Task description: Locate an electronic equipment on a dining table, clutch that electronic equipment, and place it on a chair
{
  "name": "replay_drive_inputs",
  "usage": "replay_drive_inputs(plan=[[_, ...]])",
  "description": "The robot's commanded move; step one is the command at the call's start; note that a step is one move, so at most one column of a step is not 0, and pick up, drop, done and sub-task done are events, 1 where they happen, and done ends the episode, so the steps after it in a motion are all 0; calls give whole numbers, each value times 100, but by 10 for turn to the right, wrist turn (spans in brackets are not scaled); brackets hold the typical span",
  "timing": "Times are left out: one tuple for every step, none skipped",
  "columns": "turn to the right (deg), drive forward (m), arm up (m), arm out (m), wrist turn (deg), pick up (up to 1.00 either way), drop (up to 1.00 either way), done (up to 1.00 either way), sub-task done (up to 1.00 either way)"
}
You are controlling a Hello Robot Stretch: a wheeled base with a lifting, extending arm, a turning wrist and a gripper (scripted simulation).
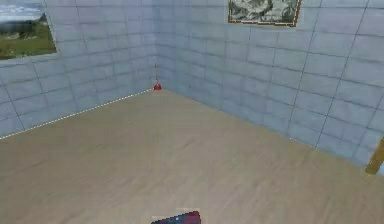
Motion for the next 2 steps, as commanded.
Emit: replay_drive_inputs(plan=[[-450,0,0,0,0,0,0,0,0],[0,70,0,0,0,0,0,0,0]])
